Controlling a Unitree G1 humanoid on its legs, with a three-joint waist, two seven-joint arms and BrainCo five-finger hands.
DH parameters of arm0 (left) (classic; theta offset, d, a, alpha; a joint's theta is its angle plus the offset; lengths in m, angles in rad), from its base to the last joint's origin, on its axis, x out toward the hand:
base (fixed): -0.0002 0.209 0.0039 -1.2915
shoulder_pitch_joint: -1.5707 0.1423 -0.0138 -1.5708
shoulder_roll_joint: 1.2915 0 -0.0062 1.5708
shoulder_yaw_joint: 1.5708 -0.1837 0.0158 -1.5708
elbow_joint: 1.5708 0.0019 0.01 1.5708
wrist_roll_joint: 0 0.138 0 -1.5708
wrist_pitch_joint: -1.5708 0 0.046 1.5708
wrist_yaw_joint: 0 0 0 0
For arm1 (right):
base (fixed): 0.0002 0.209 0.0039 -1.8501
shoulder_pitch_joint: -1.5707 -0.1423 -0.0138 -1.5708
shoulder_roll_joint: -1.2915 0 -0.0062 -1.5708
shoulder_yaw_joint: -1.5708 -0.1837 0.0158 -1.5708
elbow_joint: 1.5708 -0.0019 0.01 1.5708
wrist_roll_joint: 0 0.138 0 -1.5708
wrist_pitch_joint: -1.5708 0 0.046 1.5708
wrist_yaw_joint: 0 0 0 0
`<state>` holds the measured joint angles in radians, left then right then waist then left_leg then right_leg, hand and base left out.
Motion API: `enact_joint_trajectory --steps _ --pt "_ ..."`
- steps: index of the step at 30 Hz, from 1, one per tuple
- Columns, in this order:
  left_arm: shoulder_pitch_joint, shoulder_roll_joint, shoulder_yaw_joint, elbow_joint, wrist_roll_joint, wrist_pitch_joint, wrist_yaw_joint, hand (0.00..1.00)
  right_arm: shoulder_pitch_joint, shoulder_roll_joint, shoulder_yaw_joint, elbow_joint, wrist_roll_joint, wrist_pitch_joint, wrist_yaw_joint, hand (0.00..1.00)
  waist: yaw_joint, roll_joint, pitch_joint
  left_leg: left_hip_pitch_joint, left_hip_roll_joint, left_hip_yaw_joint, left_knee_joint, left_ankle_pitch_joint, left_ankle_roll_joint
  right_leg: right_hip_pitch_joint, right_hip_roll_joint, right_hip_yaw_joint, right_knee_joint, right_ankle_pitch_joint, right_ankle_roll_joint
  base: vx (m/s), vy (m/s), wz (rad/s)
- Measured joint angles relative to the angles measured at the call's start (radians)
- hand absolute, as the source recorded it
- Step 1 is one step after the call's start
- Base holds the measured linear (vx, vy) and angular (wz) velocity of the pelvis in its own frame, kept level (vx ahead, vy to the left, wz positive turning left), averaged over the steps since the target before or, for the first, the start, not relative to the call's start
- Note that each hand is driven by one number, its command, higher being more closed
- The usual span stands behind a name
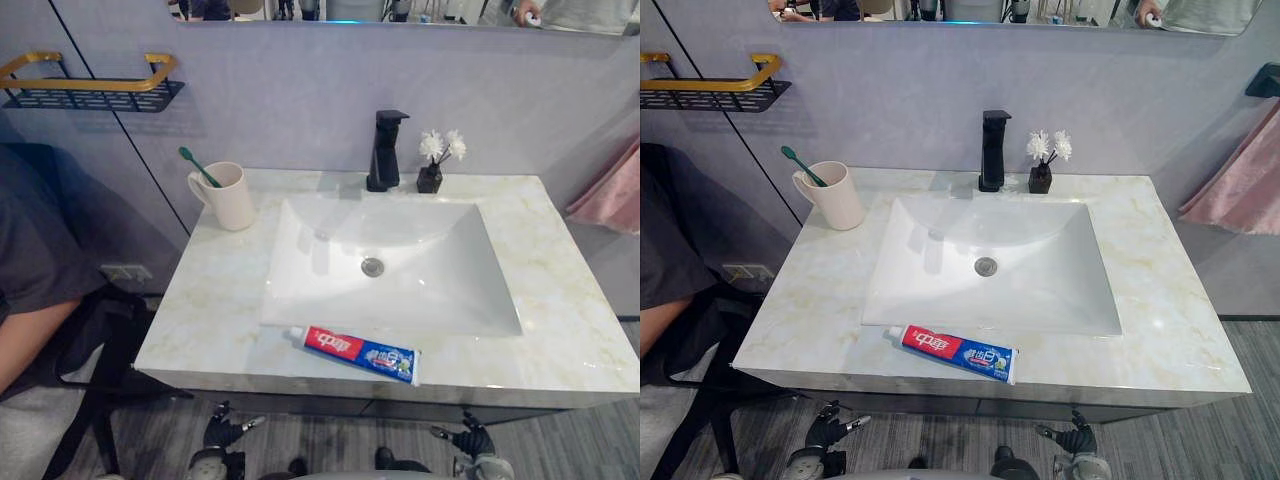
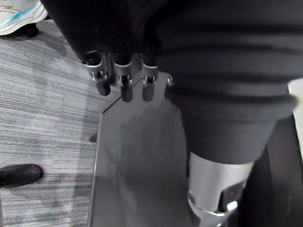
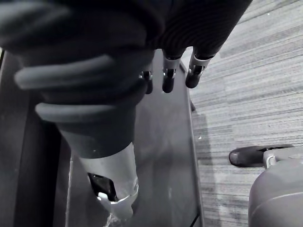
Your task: Organize washtable
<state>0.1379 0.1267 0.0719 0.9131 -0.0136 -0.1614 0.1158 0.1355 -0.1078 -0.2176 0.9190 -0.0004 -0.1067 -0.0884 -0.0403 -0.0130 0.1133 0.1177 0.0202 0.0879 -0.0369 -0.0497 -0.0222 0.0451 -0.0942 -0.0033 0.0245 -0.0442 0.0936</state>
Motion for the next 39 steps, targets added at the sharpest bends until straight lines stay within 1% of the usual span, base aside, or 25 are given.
enact_joint_trajectory --steps 5,9,11,13,16,18,19,21,22,24,25,27,28,29,30,32,34,35,37,38,39 --pt "0.000 0.000 0.000 -0.001 -0.004 0.000 -0.001 0.00 0.000 0.000 0.000 0.000 0.010 0.000 0.000 0.00 0.000 -0.002 -0.001 0.002 -0.001 0.000 0.001 0.000 0.000 0.002 -0.001 -0.001 0.000 0.000 0.000 0.00 0.000 0.00" --pt "0.003 0.000 0.000 -0.021 -0.026 0.003 -0.007 0.00 0.001 0.001 -0.013 -0.001 0.058 0.000 0.000 0.00 0.001 -0.002 -0.001 0.010 -0.001 -0.004 0.003 0.000 0.000 0.014 -0.003 -0.007 0.001 0.000 0.000 0.00 -0.001 0.04" --pt "0.018 -0.001 0.002 -0.044 -0.066 0.009 -0.009 0.00 0.004 0.001 -0.035 -0.003 0.096 0.000 0.000 0.00 0.002 -0.001 0.000 0.037 -0.002 -0.011 0.004 0.000 0.000 0.045 -0.006 -0.023 -0.005 0.000 0.000 -0.02 -0.012 0.13" --pt "0.024 -0.002 0.018 -0.053 -0.083 0.013 -0.017 0.00 0.005 0.001 -0.058 -0.008 0.114 0.000 -0.001 0.00 0.003 -0.001 0.001 0.045 -0.002 -0.017 0.006 -0.001 -0.001 0.060 -0.008 -0.030 -0.009 0.000 0.000 -0.06 -0.014 0.11" --pt "0.047 -0.001 0.099 -0.065 -0.095 0.026 -0.029 0.00 0.023 0.000 -0.090 -0.043 0.127 0.003 -0.003 0.00 0.003 0.000 0.002 0.053 -0.002 -0.031 0.012 -0.003 -0.005 0.076 -0.010 -0.048 -0.011 -0.001 0.000 -0.09 -0.020 0.16" --pt "0.066 0.018 0.193 -0.065 -0.091 0.030 -0.026 0.00 0.024 -0.009 -0.104 -0.049 0.126 0.003 -0.003 0.00 0.009 0.002 0.003 0.048 0.000 -0.036 0.013 -0.004 -0.008 0.077 -0.009 -0.058 -0.017 -0.001 -0.001 -0.08 -0.022 0.13" --pt "0.073 0.024 0.211 -0.065 -0.090 0.032 -0.026 0.00 0.025 -0.012 -0.105 -0.049 0.126 0.003 -0.003 0.00 0.010 0.003 0.002 0.046 0.001 -0.037 0.013 -0.005 -0.009 0.078 -0.009 -0.061 -0.018 -0.002 -0.003 -0.06 -0.026 0.10" --pt "0.094 0.069 0.296 -0.065 -0.079 0.043 -0.021 0.00 0.039 -0.026 -0.108 -0.071 0.125 0.006 -0.002 0.00 0.013 0.009 0.005 0.039 0.003 -0.053 0.015 -0.004 -0.013 0.088 -0.008 -0.085 -0.032 -0.004 -0.005 -0.05 -0.032 0.17" --pt "0.097 0.080 0.309 -0.066 -0.077 0.043 -0.020 0.00 0.043 -0.029 -0.108 -0.074 0.125 0.007 -0.002 0.00 0.014 0.009 0.005 0.035 0.003 -0.057 0.015 -0.005 -0.014 0.090 -0.008 -0.088 -0.034 -0.004 -0.005 -0.05 -0.035 0.20" --pt "0.113 0.131 0.382 -0.099 -0.052 0.045 -0.009 0.00 0.056 -0.040 -0.108 -0.083 0.124 0.007 0.001 0.00 0.021 0.016 0.007 0.032 0.009 -0.060 0.015 -0.008 -0.018 0.092 -0.006 -0.106 -0.042 -0.004 -0.006 -0.01 -0.032 0.11" --pt "0.115 0.139 0.395 -0.114 -0.051 0.045 -0.004 0.00 0.058 -0.043 -0.108 -0.083 0.123 0.007 0.001 0.00 0.025 0.017 0.008 0.031 0.010 -0.060 0.015 -0.008 -0.019 0.092 -0.005 -0.106 -0.045 -0.004 -0.006 0.03 -0.027 0.04" --pt "0.125 0.164 0.445 -0.223 -0.050 0.046 0.001 0.00 0.073 -0.056 -0.107 -0.088 0.115 0.007 0.002 0.00 0.032 0.027 0.009 0.018 0.015 -0.068 0.020 -0.011 -0.025 0.093 -0.006 -0.117 -0.047 -0.004 -0.008 0.04 -0.023 0.14" --pt "0.129 0.170 0.469 -0.334 -0.050 0.046 0.016 0.00 0.092 -0.061 -0.107 -0.105 0.111 0.008 0.002 0.00 0.033 0.029 0.007 0.017 0.015 -0.084 0.023 -0.010 -0.027 0.095 -0.006 -0.133 -0.046 -0.002 -0.011 0.05 -0.023 0.25" --pt "0.130 0.170 0.477 -0.383 -0.049 0.046 0.021 0.00 0.104 -0.062 -0.107 -0.116 0.110 0.008 0.003 0.00 0.035 0.030 0.007 0.017 0.015 -0.088 0.022 -0.009 -0.027 0.096 -0.006 -0.138 -0.046 -0.001 -0.010 0.07 -0.027 0.24" --pt "0.133 0.173 0.489 -0.472 -0.048 0.042 0.025 0.00 0.122 -0.064 -0.107 -0.132 0.109 0.008 0.003 0.00 0.040 0.035 0.005 0.017 0.016 -0.091 0.023 -0.009 -0.027 0.100 -0.005 -0.142 -0.046 -0.001 -0.010 0.09 -0.022 0.09" --pt "0.134 0.189 0.490 -0.661 -0.028 0.039 0.049 0.00 0.158 -0.072 -0.108 -0.160 0.109 0.007 0.003 0.00 0.049 0.051 0.000 0.018 0.015 -0.100 0.031 -0.005 -0.021 0.109 -0.007 -0.148 -0.047 -0.001 -0.010 0.08 -0.016 0.03" --pt "0.122 0.195 0.491 -0.834 -0.011 0.035 0.067 0.00 0.165 -0.073 -0.109 -0.160 0.109 0.007 0.003 0.00 0.051 0.054 0.001 0.011 0.012 -0.111 0.037 -0.005 -0.020 0.110 -0.009 -0.160 -0.047 -0.002 -0.010 0.02 -0.007 0.11" --pt "0.111 0.195 0.487 -0.965 0.004 0.020 0.081 0.00 0.166 -0.073 -0.109 -0.160 0.108 0.007 0.003 0.00 0.053 0.054 0.001 0.008 0.011 -0.114 0.039 -0.005 -0.020 0.110 -0.010 -0.162 -0.048 -0.002 -0.010 0.00 -0.006 0.10" --pt "0.097 0.195 0.483 -1.090 0.051 0.012 0.094 0.00 0.167 -0.070 -0.121 -0.165 0.107 0.007 0.005 0.00 0.051 0.055 0.001 0.008 0.009 -0.115 0.041 -0.005 -0.020 0.111 -0.011 -0.163 -0.048 -0.002 -0.010 -0.02 -0.002 0.02" --pt "0.088 0.196 0.475 -1.172 0.080 -0.003 0.104 0.00 0.170 -0.066 -0.123 -0.172 0.107 0.007 0.006 0.00 0.050 0.056 0.002 0.009 0.008 -0.116 0.044 -0.005 -0.020 0.114 -0.012 -0.163 -0.048 -0.002 -0.010 -0.05 -0.002 0.05" --pt "0.076 0.203 0.440 -1.267 0.112 -0.006 0.108 0.00 0.178 -0.062 -0.126 -0.183 0.106 0.007 0.006 0.00 0.050 0.059 0.004 0.015 0.006 -0.121 0.045 -0.005 -0.020 0.122 -0.013 -0.167 -0.049 -0.002 -0.010 -0.05 -0.002 0.07"
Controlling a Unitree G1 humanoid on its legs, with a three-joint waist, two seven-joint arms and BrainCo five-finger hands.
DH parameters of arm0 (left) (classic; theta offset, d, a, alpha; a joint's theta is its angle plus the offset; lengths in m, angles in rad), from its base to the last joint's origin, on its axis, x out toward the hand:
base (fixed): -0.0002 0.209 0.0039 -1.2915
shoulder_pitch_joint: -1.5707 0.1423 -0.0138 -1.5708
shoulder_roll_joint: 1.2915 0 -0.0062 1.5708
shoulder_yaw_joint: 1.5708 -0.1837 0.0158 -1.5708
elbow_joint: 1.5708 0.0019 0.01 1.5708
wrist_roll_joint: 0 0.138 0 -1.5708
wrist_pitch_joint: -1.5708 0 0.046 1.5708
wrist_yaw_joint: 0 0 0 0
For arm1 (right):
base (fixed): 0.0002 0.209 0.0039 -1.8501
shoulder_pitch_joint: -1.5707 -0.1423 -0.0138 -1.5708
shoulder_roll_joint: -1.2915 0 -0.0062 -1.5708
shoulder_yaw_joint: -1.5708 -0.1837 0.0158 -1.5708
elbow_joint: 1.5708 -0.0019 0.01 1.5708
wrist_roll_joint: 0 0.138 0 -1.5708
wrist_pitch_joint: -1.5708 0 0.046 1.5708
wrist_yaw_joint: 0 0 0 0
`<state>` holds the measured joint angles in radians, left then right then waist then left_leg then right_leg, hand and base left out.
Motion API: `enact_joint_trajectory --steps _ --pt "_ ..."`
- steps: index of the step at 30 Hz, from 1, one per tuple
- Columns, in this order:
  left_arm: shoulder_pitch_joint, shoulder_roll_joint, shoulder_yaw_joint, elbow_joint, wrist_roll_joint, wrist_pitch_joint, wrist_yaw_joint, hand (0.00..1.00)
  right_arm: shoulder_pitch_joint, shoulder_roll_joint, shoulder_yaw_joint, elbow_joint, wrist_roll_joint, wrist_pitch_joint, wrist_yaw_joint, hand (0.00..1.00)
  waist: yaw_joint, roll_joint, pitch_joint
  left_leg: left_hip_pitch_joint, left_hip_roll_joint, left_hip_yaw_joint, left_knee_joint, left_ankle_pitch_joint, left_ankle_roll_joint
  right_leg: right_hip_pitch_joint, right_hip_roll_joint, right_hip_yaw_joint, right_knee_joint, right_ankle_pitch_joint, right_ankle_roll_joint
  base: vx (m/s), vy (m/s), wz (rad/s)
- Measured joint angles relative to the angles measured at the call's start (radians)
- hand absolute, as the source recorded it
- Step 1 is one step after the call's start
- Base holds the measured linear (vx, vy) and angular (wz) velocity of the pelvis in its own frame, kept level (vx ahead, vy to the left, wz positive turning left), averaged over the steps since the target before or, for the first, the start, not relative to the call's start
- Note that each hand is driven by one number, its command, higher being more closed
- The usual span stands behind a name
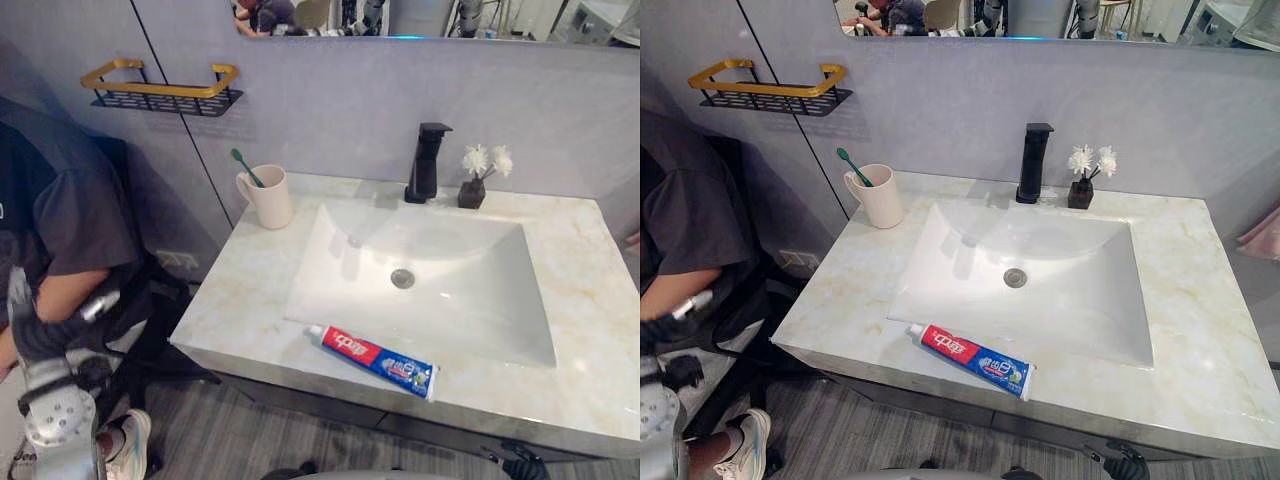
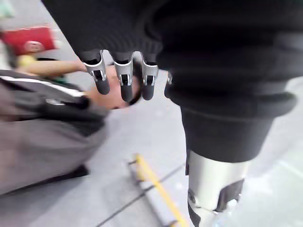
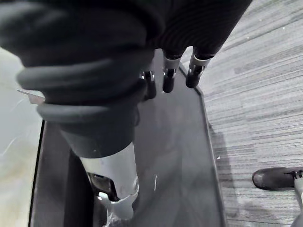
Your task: Organize washtable
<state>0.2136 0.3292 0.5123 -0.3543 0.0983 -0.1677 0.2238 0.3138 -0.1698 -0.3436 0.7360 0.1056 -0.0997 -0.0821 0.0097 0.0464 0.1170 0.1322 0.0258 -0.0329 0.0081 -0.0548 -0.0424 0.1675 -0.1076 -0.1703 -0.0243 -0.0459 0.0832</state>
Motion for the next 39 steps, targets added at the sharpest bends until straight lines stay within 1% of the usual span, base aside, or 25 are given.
enact_joint_trajectory --steps 1,2,3,4,5,6,7,8,9,11,12,14,18,22,25,27,29,31,34,39 --pt "-0.001 0.007 -0.018 -0.032 0.013 -0.006 0.000 0.00 0.003 0.001 0.000 -0.004 -0.001 0.000 0.000 0.00 -0.001 0.001 0.000 0.003 -0.001 -0.002 0.000 0.000 0.000 0.003 0.000 -0.002 -0.001 0.000 0.000 -0.08 -0.001 0.12" --pt "-0.001 0.036 -0.090 -0.112 0.053 -0.029 -0.003 0.00 0.010 0.001 0.000 -0.010 -0.002 0.000 0.001 0.00 -0.006 0.005 -0.004 0.005 -0.003 -0.009 0.001 -0.001 0.002 0.005 -0.001 -0.009 -0.004 0.000 0.000 -0.08 -0.004 0.12" --pt "-0.002 0.066 -0.175 -0.178 0.077 -0.046 -0.006 0.00 0.008 0.000 0.001 -0.016 -0.003 0.000 0.002 0.00 -0.018 0.011 -0.008 0.002 -0.005 -0.016 0.001 -0.001 0.003 0.007 0.000 -0.012 -0.011 0.002 0.000 -0.08 -0.006 0.11" --pt "-0.003 0.078 -0.216 -0.201 0.086 -0.053 -0.007 0.00 0.006 0.000 0.001 -0.017 -0.003 -0.001 0.005 0.00 -0.024 0.013 -0.010 0.002 -0.006 -0.018 0.001 -0.001 0.003 0.009 0.001 -0.013 -0.014 0.005 0.000 -0.07 -0.009 0.05" --pt "-0.019 0.096 -0.304 -0.230 0.113 -0.065 -0.019 0.00 0.005 -0.001 0.006 -0.018 -0.003 -0.002 0.016 0.00 -0.030 0.017 -0.012 0.002 -0.006 -0.018 0.002 -0.001 0.003 0.011 0.002 -0.013 -0.018 0.009 -0.002 -0.08 -0.009 0.02" --pt "-0.051 0.118 -0.417 -0.248 0.132 -0.082 -0.048 0.00 0.002 -0.005 0.011 -0.018 -0.004 -0.003 0.024 0.00 -0.039 0.017 -0.012 0.002 -0.006 -0.019 0.004 -0.001 0.003 0.013 0.003 -0.014 -0.020 0.011 -0.004 -0.08 -0.007 0.00" --pt "-0.064 0.128 -0.464 -0.251 0.142 -0.088 -0.060 0.00 0.000 -0.006 0.013 -0.017 -0.004 -0.003 0.026 0.00 -0.044 0.019 -0.014 0.001 -0.005 -0.019 0.006 -0.002 0.002 0.013 0.003 -0.013 -0.021 0.012 -0.005 -0.07 -0.007 -0.01" --pt "-0.092 0.145 -0.552 -0.251 0.152 -0.099 -0.088 0.00 -0.003 -0.013 0.036 -0.016 -0.004 -0.005 0.030 0.00 -0.054 0.023 -0.016 -0.001 -0.004 -0.018 0.007 -0.002 0.001 0.013 0.005 -0.013 -0.024 0.015 -0.004 -0.05 -0.006 -0.02" --pt "-0.109 0.154 -0.604 -0.248 0.152 -0.104 -0.104 0.00 -0.003 -0.017 0.046 -0.016 -0.004 -0.007 0.034 0.00 -0.056 0.025 -0.016 -0.002 -0.003 -0.017 0.007 -0.002 0.000 0.013 0.005 -0.012 -0.027 0.017 -0.004 -0.05 -0.008 -0.03" --pt "-0.171 0.170 -0.759 -0.214 0.161 -0.122 -0.165 0.00 -0.009 -0.018 0.077 -0.013 -0.004 -0.009 0.041 0.00 -0.060 0.024 -0.016 -0.011 0.006 -0.015 0.006 -0.001 -0.008 0.006 0.011 -0.010 -0.032 0.024 -0.004 -0.05 -0.017 -0.03" --pt "-0.181 0.171 -0.787 -0.201 0.166 -0.124 -0.178 0.00 -0.011 -0.019 0.086 -0.012 -0.004 -0.009 0.041 0.00 -0.060 0.023 -0.016 -0.013 0.009 -0.014 0.006 0.000 -0.010 0.002 0.014 -0.009 -0.032 0.025 -0.005 -0.02 -0.035 -0.03" --pt "-0.198 0.174 -0.876 -0.131 0.202 -0.124 -0.230 0.00 -0.016 -0.025 0.112 -0.008 -0.004 -0.009 0.044 0.00 -0.065 0.021 -0.015 -0.014 0.017 -0.011 0.006 0.005 -0.008 0.001 0.022 -0.004 -0.036 0.027 -0.010 -0.01 -0.037 -0.06" --pt "-0.198 0.181 -0.955 -0.027 0.266 -0.123 -0.289 0.00 -0.033 -0.029 0.147 -0.004 -0.004 -0.009 0.049 0.00 -0.080 0.017 -0.014 -0.015 0.028 0.008 0.000 0.008 -0.013 -0.010 0.034 0.017 -0.047 0.035 -0.020 0.01 -0.022 -0.16" --pt "-0.214 0.186 -0.991 0.049 0.321 -0.124 -0.310 0.00 -0.038 -0.029 0.159 0.002 -0.004 -0.010 0.062 0.00 -0.082 0.010 -0.013 -0.017 0.033 0.010 -0.006 0.010 -0.015 -0.014 0.040 0.017 -0.049 0.037 -0.022 0.00 -0.005 -0.02" --pt "-0.214 0.187 -0.993 0.119 0.365 -0.121 -0.313 0.00 -0.049 -0.031 0.174 0.020 -0.009 -0.010 0.063 0.00 -0.086 0.006 -0.014 -0.015 0.033 0.011 -0.009 0.010 -0.015 -0.014 0.042 0.018 -0.050 0.037 -0.022 0.00 0.000 0.00" --pt "-0.214 0.187 -0.994 0.152 0.408 -0.120 -0.311 0.00 -0.054 -0.033 0.195 0.026 -0.015 -0.010 0.063 0.00 -0.086 -0.007 -0.012 -0.015 0.033 0.012 -0.010 0.010 -0.015 -0.013 0.042 0.019 -0.055 0.040 -0.022 0.00 0.000 0.00" --pt "-0.214 0.187 -0.994 0.178 0.443 -0.119 -0.308 0.00 -0.058 -0.032 0.202 0.026 -0.018 -0.010 0.064 0.00 -0.085 -0.011 -0.010 -0.016 0.031 0.016 -0.012 0.010 -0.015 -0.010 0.042 0.022 -0.070 0.049 -0.022 -0.01 0.007 -0.07" --pt "-0.214 0.186 -0.994 0.206 0.473 -0.114 -0.307 0.00 -0.067 -0.033 0.204 0.026 -0.019 -0.010 0.065 0.00 -0.088 -0.011 -0.009 -0.018 0.030 0.025 -0.014 0.010 -0.015 -0.015 0.042 0.032 -0.075 0.055 -0.022 -0.02 0.010 -0.13" --pt "-0.214 0.186 -0.990 0.250 0.521 -0.110 -0.301 0.00 -0.076 -0.032 0.208 0.026 -0.019 -0.010 0.066 0.00 -0.103 -0.011 -0.009 -0.016 0.028 0.030 -0.018 0.010 -0.015 -0.016 0.042 0.035 -0.078 0.055 -0.022 -0.01 0.004 -0.03" --pt "-0.214 0.186 -0.981 0.263 0.563 -0.116 -0.281 0.00 -0.079 -0.033 0.207 0.026 -0.023 -0.010 0.066 0.00 -0.105 -0.012 -0.009 -0.012 0.029 0.035 -0.029 0.010 -0.015 -0.021 0.042 0.040 -0.079 0.056 -0.021 -0.01 -0.001 -0.02"
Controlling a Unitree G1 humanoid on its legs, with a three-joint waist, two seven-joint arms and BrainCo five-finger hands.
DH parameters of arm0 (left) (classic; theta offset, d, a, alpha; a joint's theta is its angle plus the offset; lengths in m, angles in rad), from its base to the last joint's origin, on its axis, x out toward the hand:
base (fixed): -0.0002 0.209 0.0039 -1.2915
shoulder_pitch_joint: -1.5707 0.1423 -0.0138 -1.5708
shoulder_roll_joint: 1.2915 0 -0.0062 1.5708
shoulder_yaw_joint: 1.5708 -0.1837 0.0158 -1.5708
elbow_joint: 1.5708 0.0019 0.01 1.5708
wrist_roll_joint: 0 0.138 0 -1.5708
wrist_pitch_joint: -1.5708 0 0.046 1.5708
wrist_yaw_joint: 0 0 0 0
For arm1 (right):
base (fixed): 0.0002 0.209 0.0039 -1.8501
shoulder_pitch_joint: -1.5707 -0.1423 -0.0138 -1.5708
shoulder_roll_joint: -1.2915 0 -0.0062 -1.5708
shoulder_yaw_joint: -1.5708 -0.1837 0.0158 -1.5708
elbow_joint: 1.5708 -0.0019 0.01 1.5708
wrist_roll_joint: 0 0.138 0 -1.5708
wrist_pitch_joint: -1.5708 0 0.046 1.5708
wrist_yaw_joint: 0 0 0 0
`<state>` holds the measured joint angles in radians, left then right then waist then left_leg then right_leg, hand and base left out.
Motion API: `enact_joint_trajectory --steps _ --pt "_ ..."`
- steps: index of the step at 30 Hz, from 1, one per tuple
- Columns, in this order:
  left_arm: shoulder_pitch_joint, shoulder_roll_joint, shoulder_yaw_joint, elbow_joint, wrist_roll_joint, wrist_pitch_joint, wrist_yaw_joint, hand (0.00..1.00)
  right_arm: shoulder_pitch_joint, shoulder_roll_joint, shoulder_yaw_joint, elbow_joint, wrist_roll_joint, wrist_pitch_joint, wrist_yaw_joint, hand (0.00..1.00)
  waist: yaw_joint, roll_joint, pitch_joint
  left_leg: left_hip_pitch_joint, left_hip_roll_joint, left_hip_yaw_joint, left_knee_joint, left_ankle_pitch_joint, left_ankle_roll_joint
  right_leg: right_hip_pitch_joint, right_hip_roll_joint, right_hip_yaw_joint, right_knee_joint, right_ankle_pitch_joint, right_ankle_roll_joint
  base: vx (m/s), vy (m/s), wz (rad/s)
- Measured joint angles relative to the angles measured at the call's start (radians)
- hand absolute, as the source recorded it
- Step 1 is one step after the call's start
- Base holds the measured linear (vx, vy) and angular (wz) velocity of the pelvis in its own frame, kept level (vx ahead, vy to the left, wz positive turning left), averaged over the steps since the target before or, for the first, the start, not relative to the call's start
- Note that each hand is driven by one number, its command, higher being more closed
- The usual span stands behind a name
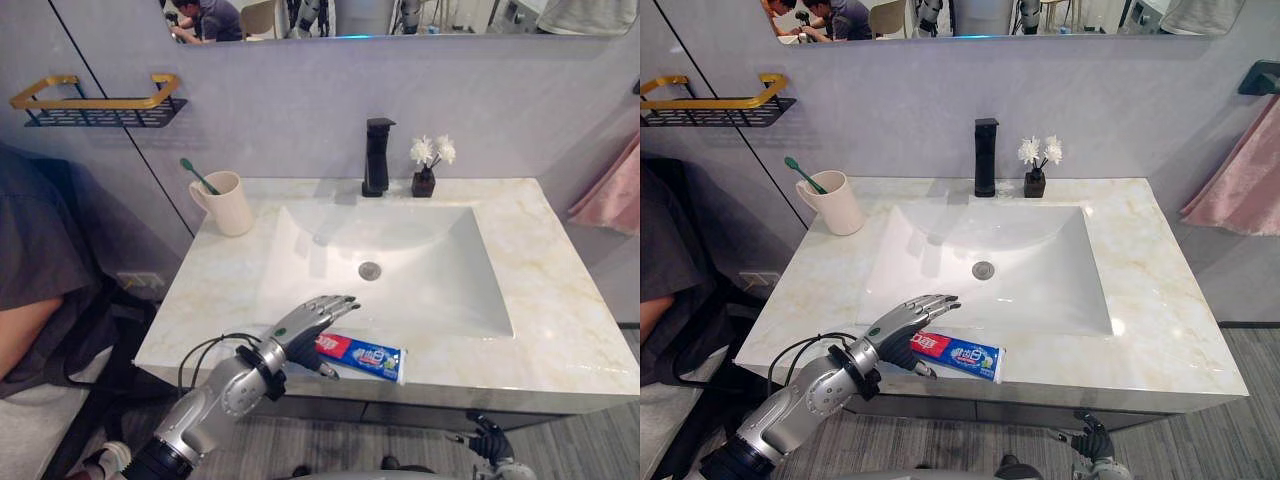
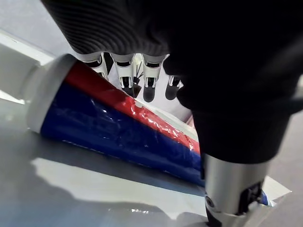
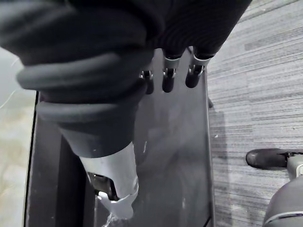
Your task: Organize washtable
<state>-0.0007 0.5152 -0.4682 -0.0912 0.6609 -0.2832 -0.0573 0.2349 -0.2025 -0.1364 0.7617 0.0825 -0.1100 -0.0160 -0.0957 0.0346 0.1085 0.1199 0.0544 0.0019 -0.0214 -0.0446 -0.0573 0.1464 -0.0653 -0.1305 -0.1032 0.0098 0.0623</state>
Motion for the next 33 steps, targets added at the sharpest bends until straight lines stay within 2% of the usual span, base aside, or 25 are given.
enact_joint_trajectory --steps 1,5,11,21,24,27,28,31,33 --pt "0.000 0.000 0.007 0.015 0.020 0.001 0.005 1.00 -0.001 0.000 0.000 0.000 -0.005 0.000 0.000 0.00 0.000 0.000 0.000 0.000 0.000 0.002 -0.001 0.000 0.000 -0.002 0.000 0.002 0.000 0.000 0.000 -0.01 -0.002 -0.05" --pt "-0.001 0.003 0.019 0.058 0.068 0.001 0.016 1.00 -0.009 -0.002 0.000 0.000 -0.006 0.000 0.001 0.00 0.000 0.000 0.000 0.000 0.000 0.018 -0.007 0.000 0.000 -0.013 0.000 0.020 -0.001 0.004 0.003 -0.01 0.002 -0.11" --pt "-0.052 0.003 0.027 0.099 0.066 -0.010 0.016 1.00 -0.019 -0.006 0.028 0.000 -0.006 -0.001 0.019 0.00 -0.005 -0.004 0.003 0.006 0.000 0.035 -0.011 0.000 0.000 -0.016 0.002 0.036 -0.001 0.005 0.003 -0.01 0.000 -0.10" --pt "-0.057 0.026 0.077 0.121 0.051 -0.001 0.014 1.00 -0.042 -0.014 0.030 -0.005 -0.005 -0.002 0.020 0.00 -0.014 0.004 0.006 0.020 0.006 0.076 -0.016 -0.002 -0.001 -0.028 0.012 0.079 -0.001 0.011 0.001 -0.01 -0.009 -0.13" --pt "-0.036 0.026 0.112 0.121 0.046 0.017 0.017 1.00 -0.040 -0.011 -0.010 -0.031 -0.003 -0.002 0.018 0.00 -0.027 0.006 0.008 0.020 0.005 0.079 -0.014 -0.002 -0.002 -0.028 0.011 0.082 -0.001 0.015 0.002 -0.04 -0.007 -0.04" --pt "-0.003 0.014 0.170 0.117 0.040 0.047 0.023 1.00 -0.029 0.001 -0.130 -0.046 0.028 -0.005 -0.007 0.00 -0.028 0.010 0.010 0.025 0.012 0.089 -0.012 -0.007 -0.004 -0.029 0.013 0.095 -0.001 0.017 0.003 -0.05 -0.016 -0.12" --pt "0.033 -0.022 0.230 0.093 0.037 0.066 0.038 1.00 -0.029 0.004 -0.247 -0.063 0.037 -0.005 -0.026 0.00 -0.027 0.011 0.010 0.025 0.014 0.097 -0.006 -0.014 -0.005 -0.030 0.014 0.104 -0.001 0.018 0.004 -0.03 -0.010 -0.11" --pt "0.064 -0.084 0.283 0.043 0.017 0.088 0.065 1.00 -0.010 0.013 -0.382 -0.122 0.069 -0.008 -0.061 0.00 -0.023 0.010 0.010 0.023 0.015 0.104 -0.002 -0.023 -0.008 -0.034 0.014 0.111 -0.001 0.018 0.004 -0.01 -0.001 -0.10" --pt "0.070 -0.154 0.311 -0.032 0.001 0.098 0.105 1.00 -0.013 0.019 -0.551 -0.191 0.110 -0.013 -0.118 0.00 -0.015 0.010 0.010 0.016 0.014 0.115 0.000 -0.022 -0.002 -0.045 0.014 0.123 0.000 0.018 0.004 0.00 0.003 -0.15"
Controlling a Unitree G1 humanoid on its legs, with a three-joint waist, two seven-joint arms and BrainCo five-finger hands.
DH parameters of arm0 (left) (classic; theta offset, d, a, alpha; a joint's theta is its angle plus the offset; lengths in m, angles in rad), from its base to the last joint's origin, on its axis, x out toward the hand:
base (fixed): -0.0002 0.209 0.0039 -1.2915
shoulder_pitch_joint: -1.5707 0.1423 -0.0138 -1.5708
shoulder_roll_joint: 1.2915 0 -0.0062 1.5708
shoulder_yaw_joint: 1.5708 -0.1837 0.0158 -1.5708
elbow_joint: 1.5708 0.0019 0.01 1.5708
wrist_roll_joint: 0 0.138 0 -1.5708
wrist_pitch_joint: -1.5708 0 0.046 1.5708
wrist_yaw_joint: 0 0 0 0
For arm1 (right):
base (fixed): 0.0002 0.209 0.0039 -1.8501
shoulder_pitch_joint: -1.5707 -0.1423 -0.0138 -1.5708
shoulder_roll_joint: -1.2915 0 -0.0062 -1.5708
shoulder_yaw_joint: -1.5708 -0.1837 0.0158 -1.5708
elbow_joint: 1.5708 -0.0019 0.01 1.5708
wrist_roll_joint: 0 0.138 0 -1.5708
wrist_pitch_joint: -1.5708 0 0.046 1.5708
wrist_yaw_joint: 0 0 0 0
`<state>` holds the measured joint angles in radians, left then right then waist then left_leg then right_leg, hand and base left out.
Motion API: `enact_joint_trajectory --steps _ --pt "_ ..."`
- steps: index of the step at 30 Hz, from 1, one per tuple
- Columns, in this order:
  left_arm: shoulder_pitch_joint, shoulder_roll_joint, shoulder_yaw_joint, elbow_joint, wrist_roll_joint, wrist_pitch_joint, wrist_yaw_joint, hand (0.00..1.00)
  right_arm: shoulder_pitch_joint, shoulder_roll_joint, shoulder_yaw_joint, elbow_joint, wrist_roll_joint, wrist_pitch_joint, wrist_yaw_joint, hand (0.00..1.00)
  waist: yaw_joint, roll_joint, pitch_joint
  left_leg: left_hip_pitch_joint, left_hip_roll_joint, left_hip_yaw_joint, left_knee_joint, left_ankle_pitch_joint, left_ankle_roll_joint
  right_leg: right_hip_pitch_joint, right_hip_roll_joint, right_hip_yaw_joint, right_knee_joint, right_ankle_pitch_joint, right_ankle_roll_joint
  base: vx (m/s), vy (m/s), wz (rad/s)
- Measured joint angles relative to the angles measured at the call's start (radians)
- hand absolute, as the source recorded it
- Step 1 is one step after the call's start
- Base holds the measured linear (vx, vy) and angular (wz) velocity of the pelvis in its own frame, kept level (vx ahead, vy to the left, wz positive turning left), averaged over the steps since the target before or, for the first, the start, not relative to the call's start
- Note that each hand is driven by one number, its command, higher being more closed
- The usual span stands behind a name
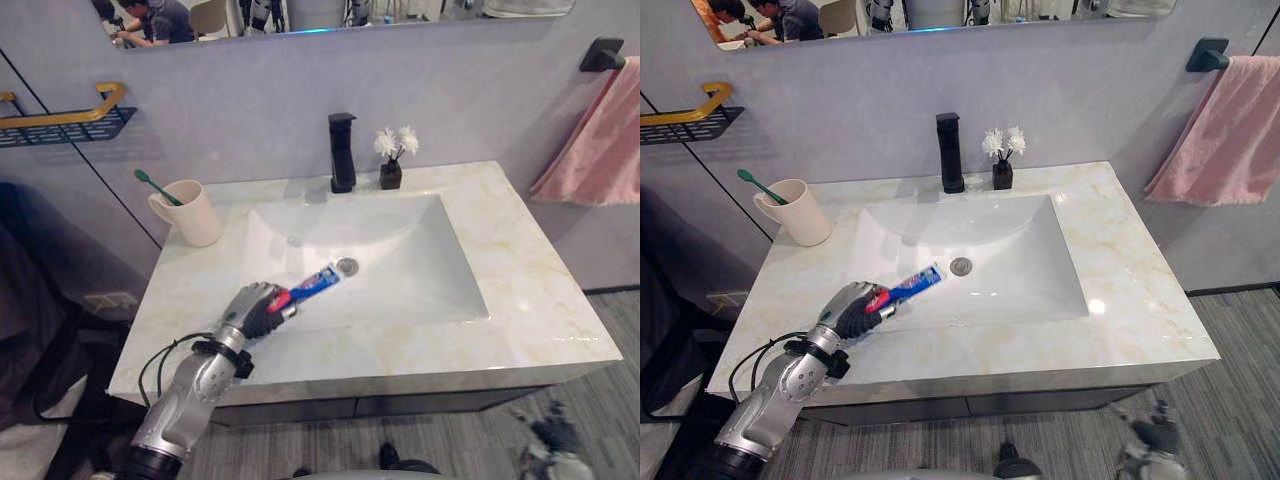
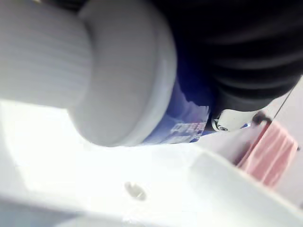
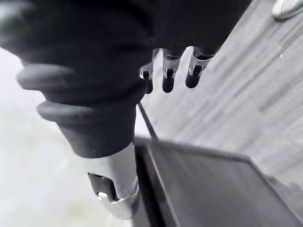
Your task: Organize washtable
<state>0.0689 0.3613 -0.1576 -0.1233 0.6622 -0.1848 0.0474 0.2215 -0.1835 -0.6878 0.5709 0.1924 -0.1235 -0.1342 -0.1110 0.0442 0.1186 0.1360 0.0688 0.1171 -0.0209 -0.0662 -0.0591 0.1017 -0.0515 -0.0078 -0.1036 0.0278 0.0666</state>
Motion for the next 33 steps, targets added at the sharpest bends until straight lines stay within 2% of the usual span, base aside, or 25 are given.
enact_joint_trajectory --steps 4,6,10,13,14,15,17,19,21,23,26,31,33 --pt "0.000 -0.096 0.038 -0.110 -0.024 0.004 0.040 1.00 0.000 0.006 -0.155 -0.184 0.026 0.000 -0.080 0.00 0.009 -0.001 -0.001 0.002 -0.001 0.012 0.004 -0.001 0.003 -0.002 0.004 0.012 0.004 0.002 -0.002 0.02 -0.001 -0.11" --pt "-0.001 -0.131 0.068 -0.169 -0.037 0.004 0.071 1.00 -0.031 0.005 -0.219 -0.363 0.039 0.000 -0.130 0.00 0.009 -0.002 -0.001 0.001 0.001 0.018 0.003 -0.002 0.003 -0.001 0.008 0.019 0.004 0.002 -0.003 0.01 -0.018 -0.09" --pt "-0.004 -0.143 0.088 -0.195 -0.068 0.004 0.097 1.00 -0.142 -0.038 -0.182 -0.585 0.085 -0.070 -0.173 0.00 0.014 -0.003 0.000 0.002 0.005 0.023 0.005 -0.002 0.003 -0.010 0.015 0.030 0.004 0.007 -0.007 -0.05 -0.023 -0.08" --pt "-0.007 -0.153 0.085 -0.208 -0.108 0.004 0.102 1.00 -0.263 -0.110 -0.031 -0.727 0.195 -0.153 -0.143 0.00 0.019 -0.004 -0.002 -0.010 0.005 0.023 0.010 -0.003 0.003 -0.020 0.015 0.032 0.003 0.010 -0.005 -0.07 -0.015 -0.01" --pt "-0.013 -0.154 0.078 -0.218 -0.128 0.004 0.105 1.00 -0.313 -0.145 0.055 -0.791 0.274 -0.196 -0.094 0.00 0.024 -0.004 -0.002 -0.017 0.005 0.020 0.019 -0.003 0.004 -0.021 0.014 0.029 0.004 0.011 -0.005 -0.04 -0.009 0.05" --pt "-0.017 -0.154 0.075 -0.222 -0.138 0.003 0.106 1.00 -0.333 -0.159 0.088 -0.813 0.295 -0.210 -0.077 0.00 0.027 -0.005 -0.002 -0.019 0.005 0.019 0.022 -0.004 0.004 -0.021 0.014 0.027 0.004 0.014 -0.005 -0.03 -0.011 0.05" --pt "-0.066 -0.153 0.042 -0.223 -0.173 0.002 0.111 1.00 -0.446 -0.239 0.263 -0.889 0.382 -0.246 -0.008 0.00 0.047 -0.006 -0.003 -0.020 0.004 0.014 0.025 -0.003 0.004 -0.016 0.013 0.023 0.004 0.018 -0.005 -0.02 -0.010 0.06" --pt "-0.097 -0.153 0.008 -0.223 -0.189 0.002 0.116 1.00 -0.539 -0.270 0.394 -0.910 0.407 -0.253 0.020 0.00 0.053 -0.009 -0.006 -0.027 0.002 0.001 0.030 -0.003 0.004 -0.012 0.010 0.011 0.004 0.018 -0.005 -0.02 -0.008 0.17" --pt "-0.141 -0.154 -0.066 -0.223 -0.190 0.001 0.129 1.00 -0.645 -0.268 0.577 -0.910 0.434 -0.253 0.052 0.00 0.072 -0.018 -0.011 -0.028 0.001 -0.006 0.032 -0.003 0.005 -0.008 0.009 0.005 0.004 0.018 -0.005 -0.02 -0.009 0.13" --pt "-0.165 -0.155 -0.107 -0.223 -0.191 0.002 0.134 1.00 -0.697 -0.236 0.708 -0.910 0.441 -0.231 0.056 0.00 0.079 -0.021 -0.013 -0.028 -0.001 -0.021 0.033 -0.002 0.005 0.000 0.007 -0.013 0.004 0.018 -0.005 -0.01 -0.010 0.18" --pt "-0.181 -0.178 -0.152 -0.222 -0.191 0.003 0.159 1.00 -0.711 -0.150 0.839 -0.906 0.448 -0.198 0.074 0.00 0.100 -0.021 -0.013 -0.029 -0.006 -0.029 0.033 0.000 0.008 0.003 0.002 -0.024 0.004 0.018 -0.005 -0.02 -0.004 0.12" --pt "-0.187 -0.191 -0.212 -0.214 -0.189 0.021 0.179 1.00 -0.711 -0.030 0.978 -0.841 0.477 -0.169 0.072 0.00 0.100 -0.021 -0.014 -0.030 -0.017 -0.041 0.022 0.010 0.017 0.006 -0.009 -0.046 0.004 0.018 -0.004 -0.03 0.003 0.10" --pt "-0.218 -0.210 -0.232 -0.179 -0.188 0.026 0.206 1.00 -0.710 0.008 1.016 -0.793 0.477 -0.143 0.068 0.00 0.105 -0.021 -0.014 -0.030 -0.021 -0.047 0.017 0.016 0.021 0.007 -0.015 -0.052 0.004 0.018 -0.004 -0.05 0.001 0.09"
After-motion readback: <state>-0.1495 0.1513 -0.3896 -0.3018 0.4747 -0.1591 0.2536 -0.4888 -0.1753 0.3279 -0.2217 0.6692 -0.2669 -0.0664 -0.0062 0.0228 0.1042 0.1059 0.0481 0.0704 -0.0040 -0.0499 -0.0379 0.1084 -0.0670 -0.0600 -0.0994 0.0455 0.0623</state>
